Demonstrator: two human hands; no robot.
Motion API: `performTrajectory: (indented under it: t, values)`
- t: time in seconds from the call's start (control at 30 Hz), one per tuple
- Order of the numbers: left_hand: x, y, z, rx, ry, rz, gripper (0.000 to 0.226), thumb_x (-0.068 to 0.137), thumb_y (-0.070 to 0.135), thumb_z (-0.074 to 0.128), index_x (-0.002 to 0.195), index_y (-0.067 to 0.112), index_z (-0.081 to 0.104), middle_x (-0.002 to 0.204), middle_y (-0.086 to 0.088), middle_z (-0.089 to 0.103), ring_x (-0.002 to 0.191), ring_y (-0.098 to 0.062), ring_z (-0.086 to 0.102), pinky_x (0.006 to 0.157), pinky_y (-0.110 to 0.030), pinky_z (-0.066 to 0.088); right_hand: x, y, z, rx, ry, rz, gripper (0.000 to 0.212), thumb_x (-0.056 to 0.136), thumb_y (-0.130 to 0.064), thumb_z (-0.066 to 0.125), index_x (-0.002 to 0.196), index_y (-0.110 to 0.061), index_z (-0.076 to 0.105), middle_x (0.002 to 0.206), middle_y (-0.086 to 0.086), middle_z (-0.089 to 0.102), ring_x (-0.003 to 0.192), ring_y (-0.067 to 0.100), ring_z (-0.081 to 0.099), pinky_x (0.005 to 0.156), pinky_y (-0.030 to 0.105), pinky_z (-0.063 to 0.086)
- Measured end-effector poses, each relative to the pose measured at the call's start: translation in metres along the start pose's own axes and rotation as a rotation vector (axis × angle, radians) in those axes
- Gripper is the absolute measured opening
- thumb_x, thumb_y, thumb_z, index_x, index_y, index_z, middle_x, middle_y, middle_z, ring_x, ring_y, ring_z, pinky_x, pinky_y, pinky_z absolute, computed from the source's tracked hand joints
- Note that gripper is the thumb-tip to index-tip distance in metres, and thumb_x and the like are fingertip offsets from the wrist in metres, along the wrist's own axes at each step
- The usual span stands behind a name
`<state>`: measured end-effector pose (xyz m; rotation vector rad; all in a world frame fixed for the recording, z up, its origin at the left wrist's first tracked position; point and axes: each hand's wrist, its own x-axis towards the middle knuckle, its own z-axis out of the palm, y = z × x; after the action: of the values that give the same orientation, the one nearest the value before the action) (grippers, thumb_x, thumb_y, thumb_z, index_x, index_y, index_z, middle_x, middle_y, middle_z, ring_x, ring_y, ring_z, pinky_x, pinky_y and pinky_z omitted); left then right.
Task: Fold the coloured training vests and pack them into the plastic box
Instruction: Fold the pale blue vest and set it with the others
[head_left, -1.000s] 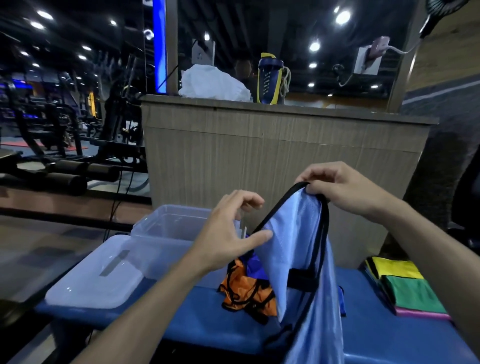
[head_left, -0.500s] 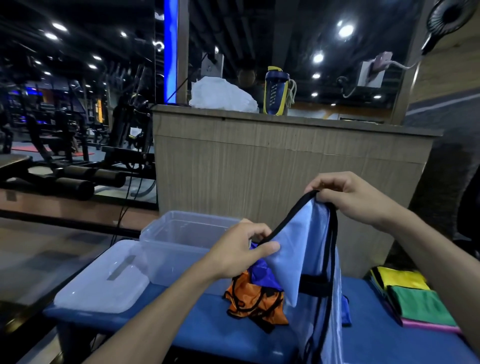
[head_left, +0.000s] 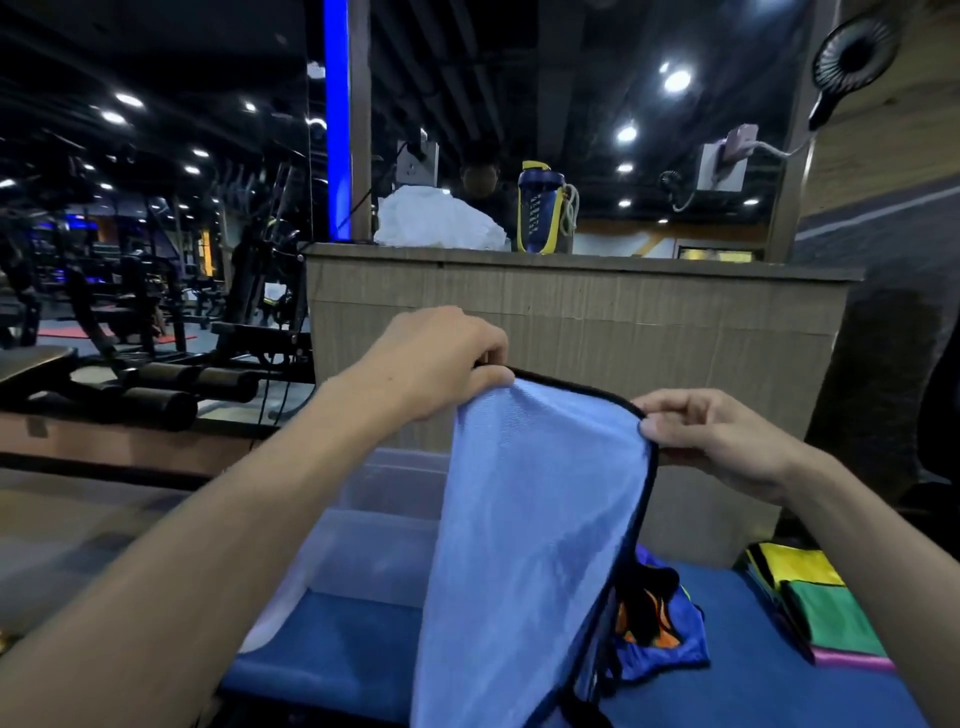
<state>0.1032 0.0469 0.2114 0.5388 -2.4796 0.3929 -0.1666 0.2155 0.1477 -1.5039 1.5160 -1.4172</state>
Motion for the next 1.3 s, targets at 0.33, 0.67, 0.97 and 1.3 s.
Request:
performTrajectory:
  t: [0.33,0.67,0.97,1.3]
  values:
    - [-0.002,0.012,0.018,0.144,-0.240,-0.089,0.023,0.105,0.040,0.039,0.091,0.027,0.052,0.098,0.001,0.061,0.097,-0.026,0.058,0.070,-0.036,0.040,0.005,-0.007,-0.003,0.030,0.014,-0.066,0.075,0.056,-0.046,0.096,0.117,-0.009,0.073,0.112,0.017,0.072,0.098,0.020,0.069,0.085,0.030,0.058]
    - [0.008,0.015,0.005,-0.455,0.047,-0.034,0.011,0.101,0.031,0.060,0.094,0.024,0.066,0.091,0.015,0.065,0.089,-0.005,0.061,0.076,-0.024,0.042,-0.003,0.001,-0.006,0.016,0.106,-0.044,0.030,0.086,-0.018,0.074,0.112,-0.003,0.072,0.103,0.013,0.076,0.092,0.019,0.069,0.081,0.029,0.060]
    - [0.008,0.077,-0.014,-1.064,-0.025,-0.019,0.013,0.101,0.023,0.062,0.107,0.015,0.070,0.083,0.015,0.065,0.070,0.002,0.056,0.058,-0.016,0.044,-0.040,0.023,-0.024,-0.020,0.079,0.093,0.008,0.086,-0.021,0.070,0.088,-0.015,0.066,0.075,0.001,0.053,0.064,0.008,0.045,0.058,0.022,0.034]
    - [0.037,0.237,0.041,-1.444,-0.131,0.191,0.010,0.102,0.009,0.057,0.107,0.008,0.066,0.091,-0.003,0.057,0.070,-0.007,0.054,0.044,-0.027,0.053,-0.175,0.020,-0.108,0.138,0.522,0.226,0.016,0.089,-0.011,0.062,0.079,-0.017,0.052,0.065,0.004,0.048,0.044,0.010,0.051,0.035,0.018,0.034]
